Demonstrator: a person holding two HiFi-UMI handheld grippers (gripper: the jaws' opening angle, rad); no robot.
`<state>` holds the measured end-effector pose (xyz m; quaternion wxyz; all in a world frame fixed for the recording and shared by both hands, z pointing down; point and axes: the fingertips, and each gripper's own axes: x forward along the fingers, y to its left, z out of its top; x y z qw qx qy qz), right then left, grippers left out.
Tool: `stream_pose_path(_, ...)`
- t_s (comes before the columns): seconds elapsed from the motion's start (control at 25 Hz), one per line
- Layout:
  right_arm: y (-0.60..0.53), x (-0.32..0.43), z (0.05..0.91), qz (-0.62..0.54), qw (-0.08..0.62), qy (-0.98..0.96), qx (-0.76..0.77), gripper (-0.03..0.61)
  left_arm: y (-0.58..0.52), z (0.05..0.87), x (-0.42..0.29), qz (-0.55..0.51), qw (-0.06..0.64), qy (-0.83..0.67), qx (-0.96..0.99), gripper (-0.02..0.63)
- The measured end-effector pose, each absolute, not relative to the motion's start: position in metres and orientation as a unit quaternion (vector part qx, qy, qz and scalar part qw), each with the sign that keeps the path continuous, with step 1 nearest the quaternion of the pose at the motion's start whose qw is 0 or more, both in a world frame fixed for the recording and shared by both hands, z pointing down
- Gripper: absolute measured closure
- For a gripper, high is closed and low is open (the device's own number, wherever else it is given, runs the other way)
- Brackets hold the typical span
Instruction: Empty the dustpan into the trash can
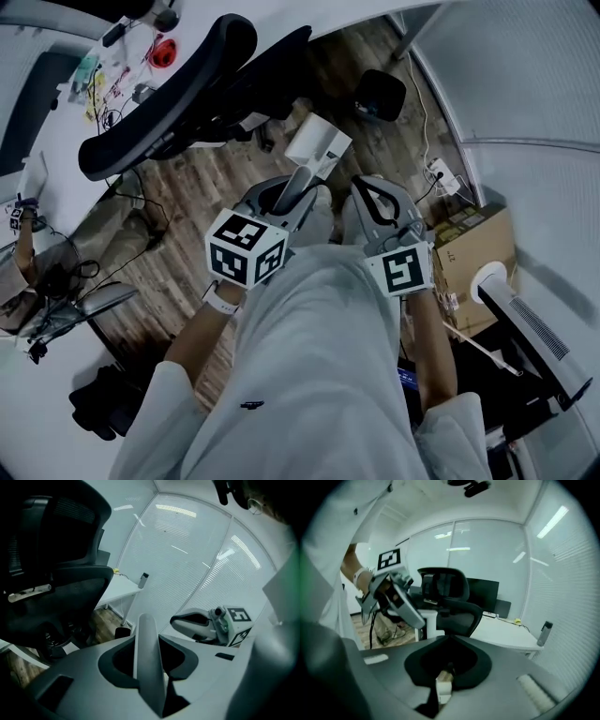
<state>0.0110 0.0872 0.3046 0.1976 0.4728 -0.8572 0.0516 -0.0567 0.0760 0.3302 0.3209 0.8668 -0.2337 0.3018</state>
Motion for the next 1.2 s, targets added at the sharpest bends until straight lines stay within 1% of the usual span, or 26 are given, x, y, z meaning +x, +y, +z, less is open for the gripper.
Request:
stream_pose_path(0.12, 0.09, 0.024, 0.297, 0.093, 0.164, -0.849, 0.494, 0.569, 0.08, 0.347, -0.052, 0.312, 0.32, -0.222, 0.867, 0.506)
stream_pose_path(0.24, 0.093, 0.042, 0.3, 0.155, 0.116, -0.83, 0.524, 0.568, 0.082, 0.364, -0.051, 0.322, 0.32, -0.218, 0.864, 0.506)
stream_pose_path(0.36, 0.098, 0.058, 0.306, 0.185, 0.104, -0.809, 0.549, 0.568, 0.082, 0.381, -0.048, 0.328, 0.321, -0.212, 0.863, 0.506)
stream_pose_path(0.56, 0.101, 0.055, 0.307, 0.241, 0.063, -0.803, 0.541, 0.565, 0.079, 0.411, -0.048, 0.342, 0.326, -0.206, 0.857, 0.506)
stream_pose_path(0.64, 0.102, 0.057, 0.307, 0.245, 0.064, -0.796, 0.549, 0.565, 0.079, 0.423, -0.048, 0.345, 0.324, -0.202, 0.857, 0.506)
stream_pose_path(0.76, 0.102, 0.064, 0.305, 0.228, 0.086, -0.785, 0.569, 0.566, 0.078, 0.439, -0.051, 0.346, 0.322, -0.2, 0.858, 0.506)
stream_pose_path(1.2, 0.1, 0.071, 0.306, 0.231, 0.09, -0.778, 0.578, 0.566, 0.072, 0.487, -0.054, 0.35, 0.324, -0.211, 0.853, 0.505)
